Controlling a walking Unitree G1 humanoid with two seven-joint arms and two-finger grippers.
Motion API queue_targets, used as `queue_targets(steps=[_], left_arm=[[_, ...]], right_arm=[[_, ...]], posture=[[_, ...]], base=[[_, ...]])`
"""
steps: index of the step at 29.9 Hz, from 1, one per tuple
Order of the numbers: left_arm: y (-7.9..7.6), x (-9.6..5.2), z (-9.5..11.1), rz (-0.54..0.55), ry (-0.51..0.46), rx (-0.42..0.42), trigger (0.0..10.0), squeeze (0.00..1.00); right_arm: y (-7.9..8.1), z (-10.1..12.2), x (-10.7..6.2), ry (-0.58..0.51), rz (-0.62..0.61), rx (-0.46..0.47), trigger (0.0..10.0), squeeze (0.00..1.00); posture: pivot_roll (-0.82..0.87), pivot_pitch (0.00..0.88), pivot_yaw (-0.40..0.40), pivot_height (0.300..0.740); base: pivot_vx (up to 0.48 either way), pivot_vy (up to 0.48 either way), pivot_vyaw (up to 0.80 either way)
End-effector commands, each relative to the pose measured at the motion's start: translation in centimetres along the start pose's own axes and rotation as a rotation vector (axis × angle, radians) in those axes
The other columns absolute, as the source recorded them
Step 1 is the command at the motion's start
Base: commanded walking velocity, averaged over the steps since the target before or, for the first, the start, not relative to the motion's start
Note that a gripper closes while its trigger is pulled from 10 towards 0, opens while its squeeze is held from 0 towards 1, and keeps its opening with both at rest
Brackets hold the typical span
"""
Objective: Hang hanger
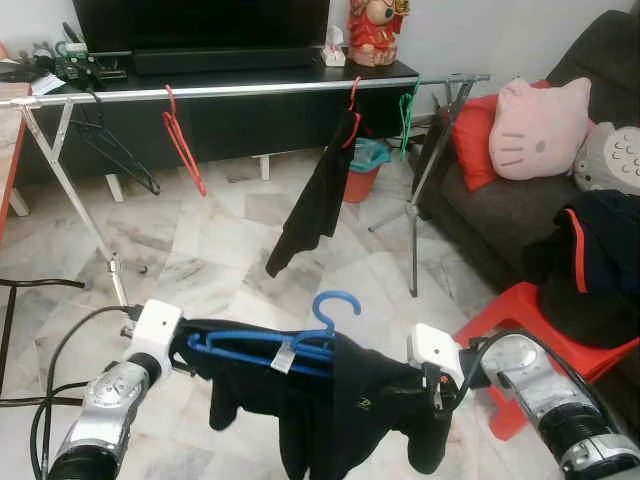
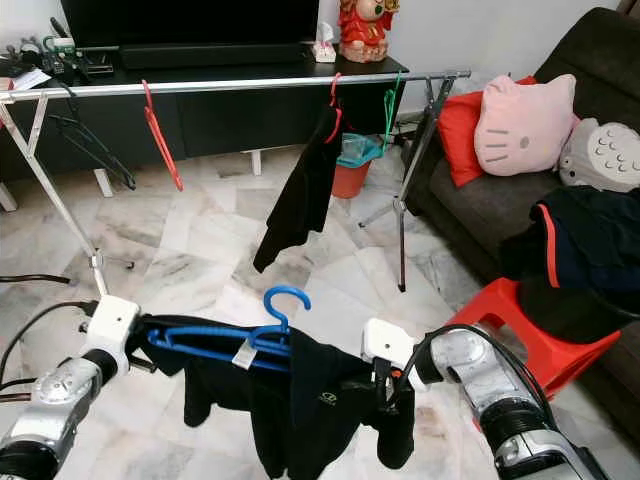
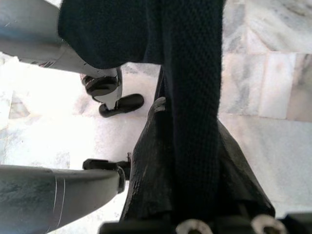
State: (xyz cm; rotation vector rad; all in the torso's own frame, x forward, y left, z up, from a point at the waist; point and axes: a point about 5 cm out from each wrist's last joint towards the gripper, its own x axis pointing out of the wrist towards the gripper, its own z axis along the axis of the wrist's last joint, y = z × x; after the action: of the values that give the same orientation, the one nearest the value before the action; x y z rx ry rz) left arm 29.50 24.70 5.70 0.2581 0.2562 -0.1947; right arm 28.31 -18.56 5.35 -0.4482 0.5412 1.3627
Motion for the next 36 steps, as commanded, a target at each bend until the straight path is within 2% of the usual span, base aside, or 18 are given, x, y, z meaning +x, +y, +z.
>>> queue_targets(steps=[1, 6, 12, 16, 18, 19, 21, 29, 30, 36], left_arm=[[2.0, -0.3, 1.4, 0.058, -0.056, -0.010, 10.0, 1.00], [1.9, -0.5, 1.8, -0.007, -0.070, -0.008, 10.0, 1.00], [1.7, -0.9, 2.0, -0.095, -0.071, 0.038, 10.0, 1.00], [1.0, -1.3, 2.1, -0.225, -0.061, 0.035, 10.0, 1.00], [0.5, -1.8, 1.8, -0.341, -0.005, 0.135, 10.0, 1.00], [0.5, -1.8, 1.8, -0.341, -0.005, 0.135, 10.0, 1.00], [0.0, -2.6, 1.9, -0.488, 0.041, 0.182, 10.0, 1.00], [0.1, -2.7, 2.5, -0.528, 0.036, 0.204, 10.0, 1.00], [-0.1, -2.7, 2.7, -0.550, 0.029, 0.213, 10.0, 0.00], [0.4, -3.3, 3.5, -0.594, 0.033, 0.230, 10.0, 0.00]], right_arm=[[0.0, -0.5, -0.9, 0.015, -0.015, 0.007, 0.0, 0.00], [0.2, -0.6, -0.8, 0.018, -0.009, 0.011, 0.0, 0.00], [0.5, -0.7, -0.4, 0.017, 0.008, 0.014, 0.0, 0.00], [0.6, -0.7, -0.2, 0.016, 0.017, 0.014, 0.0, 0.00], [0.8, -0.7, 0.0, 0.016, 0.031, 0.010, 0.0, 0.00], [0.8, -0.7, 0.0, 0.016, 0.031, 0.010, 0.0, 0.00], [0.9, -0.7, 0.3, 0.017, 0.046, 0.009, 0.0, 0.00], [1.4, -0.7, 0.9, 0.014, 0.091, 0.006, 0.0, 0.00], [1.6, -0.6, 1.1, 0.013, 0.107, 0.005, 0.0, 0.00], [1.9, -0.8, 1.3, 0.018, 0.135, 0.004, 0.0, 0.00]], posture=[[0.08, 0.000, -0.120, 0.740], [0.08, 0.000, -0.116, 0.740], [0.08, 0.000, -0.108, 0.740], [0.08, 0.000, -0.107, 0.740], [0.08, 0.000, -0.107, 0.740], [0.08, 0.000, -0.107, 0.740], [0.08, 0.000, -0.106, 0.740], [0.09, 0.000, -0.107, 0.740], [0.09, 0.000, -0.107, 0.740], [0.09, 0.000, -0.105, 0.740]], base=[[0.000, 0.000, 0.00], [0.000, 0.000, 0.00], [0.000, 0.000, 0.00], [0.000, 0.000, 0.00], [0.000, 0.000, 0.00], [0.000, 0.000, 0.00], [0.000, 0.000, 0.00], [0.000, 0.000, 0.00], [0.000, 0.000, 0.00], [0.000, 0.000, 0.00]])
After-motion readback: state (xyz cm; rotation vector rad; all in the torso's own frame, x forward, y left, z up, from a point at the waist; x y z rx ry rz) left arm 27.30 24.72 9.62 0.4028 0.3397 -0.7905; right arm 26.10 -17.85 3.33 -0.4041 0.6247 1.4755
